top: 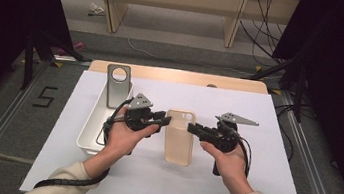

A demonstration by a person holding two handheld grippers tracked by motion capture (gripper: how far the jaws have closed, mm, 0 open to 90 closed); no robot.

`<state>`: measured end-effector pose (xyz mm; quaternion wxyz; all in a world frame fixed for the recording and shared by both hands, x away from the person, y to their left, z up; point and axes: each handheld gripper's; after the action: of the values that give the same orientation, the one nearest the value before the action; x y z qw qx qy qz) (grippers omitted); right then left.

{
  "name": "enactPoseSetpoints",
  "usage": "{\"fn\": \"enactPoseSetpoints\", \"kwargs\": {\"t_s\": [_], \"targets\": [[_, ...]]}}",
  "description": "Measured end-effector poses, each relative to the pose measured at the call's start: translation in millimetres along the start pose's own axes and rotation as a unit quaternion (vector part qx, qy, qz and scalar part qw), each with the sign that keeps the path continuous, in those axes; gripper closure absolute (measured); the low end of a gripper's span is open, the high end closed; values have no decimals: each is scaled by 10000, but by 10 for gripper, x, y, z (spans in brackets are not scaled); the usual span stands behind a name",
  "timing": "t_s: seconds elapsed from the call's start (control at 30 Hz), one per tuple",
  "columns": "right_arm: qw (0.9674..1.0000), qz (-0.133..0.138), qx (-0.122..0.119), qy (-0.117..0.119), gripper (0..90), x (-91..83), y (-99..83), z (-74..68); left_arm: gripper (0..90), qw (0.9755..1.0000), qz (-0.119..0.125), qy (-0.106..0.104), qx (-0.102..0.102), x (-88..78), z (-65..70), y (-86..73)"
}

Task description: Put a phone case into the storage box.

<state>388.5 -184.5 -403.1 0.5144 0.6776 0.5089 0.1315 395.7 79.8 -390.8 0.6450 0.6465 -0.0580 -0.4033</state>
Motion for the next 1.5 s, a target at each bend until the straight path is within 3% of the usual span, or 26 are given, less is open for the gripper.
{"fn": "enactPoseSetpoints", "kwargs": {"t_s": [0.4, 0.57, 0.73, 0.9, 0.97, 1.07, 1.2, 1.3, 1.5], "targets": [[9999, -56, -87, 56, 816, 25, -10, -20, 805, 9996, -3, -27, -296, 11, -18, 7], [9999, -85, -128, 41, 812, 38, -16, -20, 824, 9995, 134, 53, -286, -16, 12, 10], [9998, -94, -199, 4, 806, 37, -20, -13, 834, 9996, 248, 102, -72, -45, 53, 39], [9995, -83, -312, -50, 790, 45, -17, -36, 838, 9995, 305, 121, -7, -65, 59, 54], [9986, -132, -491, -146, 754, 44, -9, -46, 838, 9992, 342, 188, 85, -74, 60, 60], [9983, -123, -542, -167, 690, 39, 0, -48, 839, 9991, 375, 206, 78, -88, 51, 73], [9972, -145, -677, -298, 530, 37, 9, -47, 839, 9987, 411, 282, 139, -111, 30, 92], [9964, -147, -768, -341, 410, 34, 13, -44, 839, 9984, 443, 327, 112, -129, 2, 106], [9936, -81, -1073, -357, 274, -1, 14, -35, 839, 9978, 493, 430, 77, -188, -65, 150]]}}
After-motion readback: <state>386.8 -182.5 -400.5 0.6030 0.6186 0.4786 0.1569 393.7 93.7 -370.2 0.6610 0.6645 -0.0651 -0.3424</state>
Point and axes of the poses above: each handheld gripper's, and its own axes: x roughly forward along the jaws, y roughly out of its top, z roughly to its right, and after that the axes turned 7 degrees about y, right-handed
